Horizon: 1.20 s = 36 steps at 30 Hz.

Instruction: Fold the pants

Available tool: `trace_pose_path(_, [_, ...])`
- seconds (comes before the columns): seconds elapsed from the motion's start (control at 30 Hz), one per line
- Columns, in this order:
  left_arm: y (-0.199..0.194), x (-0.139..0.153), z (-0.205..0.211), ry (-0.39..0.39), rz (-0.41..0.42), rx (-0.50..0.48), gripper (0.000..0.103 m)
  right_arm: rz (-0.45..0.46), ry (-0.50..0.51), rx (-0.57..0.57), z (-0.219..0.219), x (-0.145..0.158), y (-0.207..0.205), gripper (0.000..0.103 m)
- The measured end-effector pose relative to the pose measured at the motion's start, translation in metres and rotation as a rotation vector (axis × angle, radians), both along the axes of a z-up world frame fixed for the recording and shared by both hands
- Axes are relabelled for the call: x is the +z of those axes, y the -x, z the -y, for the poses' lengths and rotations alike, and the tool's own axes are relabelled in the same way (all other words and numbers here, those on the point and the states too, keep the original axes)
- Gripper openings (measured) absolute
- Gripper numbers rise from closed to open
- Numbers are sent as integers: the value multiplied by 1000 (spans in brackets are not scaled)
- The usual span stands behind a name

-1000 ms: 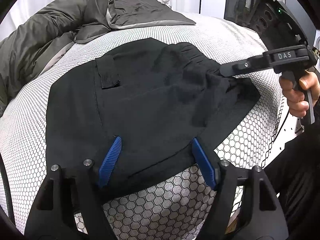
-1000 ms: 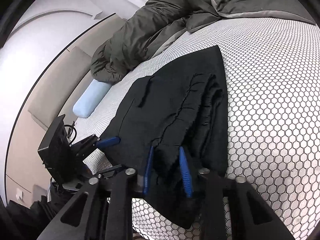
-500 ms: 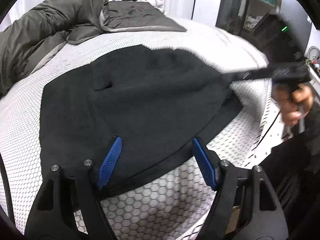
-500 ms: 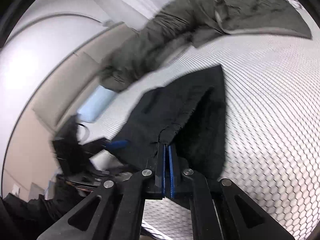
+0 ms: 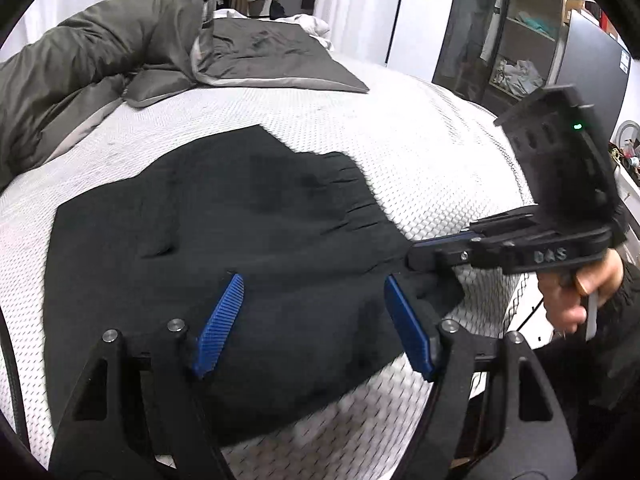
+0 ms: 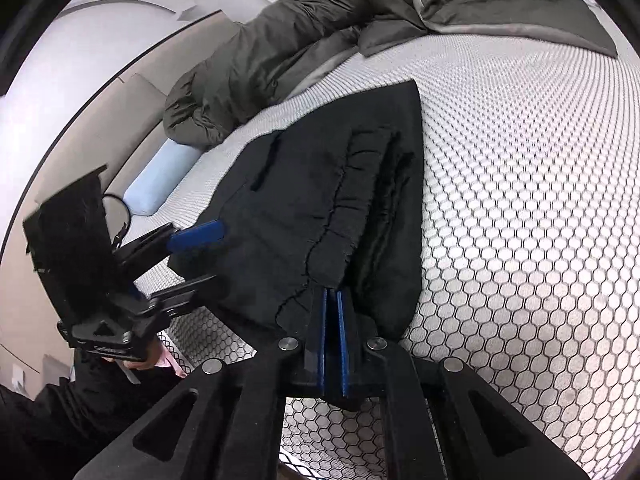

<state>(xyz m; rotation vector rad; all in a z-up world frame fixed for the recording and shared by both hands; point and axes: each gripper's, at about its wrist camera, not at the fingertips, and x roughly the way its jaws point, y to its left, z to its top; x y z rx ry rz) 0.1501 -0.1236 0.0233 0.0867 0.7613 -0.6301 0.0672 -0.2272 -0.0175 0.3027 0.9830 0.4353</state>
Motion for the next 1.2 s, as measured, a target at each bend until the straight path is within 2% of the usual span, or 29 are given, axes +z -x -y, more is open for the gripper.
trace_pose_path(0.1, [-5, -10, 25, -54, -3, -18, 71, 53, 7, -44, 7, 10, 5, 20])
trace_pose_path(0.17, [-5, -17, 33, -79, -16, -23, 71, 85, -7, -86, 15, 16, 4, 22])
trace_pose_path(0.33, [-12, -27, 30, -41, -59, -4, 76, 78, -45, -154, 22, 15, -28, 27])
trace_pose_path(0.5, [-15, -32, 29, -42, -66, 9, 77, 48, -108, -198, 26, 4, -70, 26])
trace_pose_path(0.53, [-16, -33, 27, -39, -71, 12, 77, 47, -102, -204, 25, 2, -76, 18])
trace_pose_path(0.63, [-19, -35, 27, -32, -86, 21, 77, 60, -118, -229, 23, 5, -86, 13])
trace_pose_path(0.7, [-20, -36, 28, -37, -87, 18, 77, 55, -91, -245, 22, 4, -91, 13])
trace_pose_path(0.77, [-19, -37, 28, -48, -85, 16, 77, 33, -20, -269, 22, -4, -98, 13])
trace_pose_path(0.87, [-18, -37, 28, -52, -82, 17, 77, 8, -44, -280, 30, -11, -99, 15])
trace_pose_path(0.9, [-18, -36, 28, -53, -82, 15, 77, 11, -56, -283, 33, -9, -96, 19])
trace_pose_path(0.97, [-17, -36, 28, -54, -82, 13, 77, 31, -64, -299, 39, 2, -87, 20])
trace_pose_path(1.07, [-16, -35, 29, -58, -79, 15, 77, 115, -50, -304, 37, 25, -71, 20])
trace_pose_path(1.13, [-18, -35, 29, -55, -82, 15, 78, 162, -42, -253, 26, 38, -63, 20])
trace_pose_path(1.2, [-16, -34, 28, -53, -82, 15, 78, 187, 23, -179, 6, 43, -61, 20])
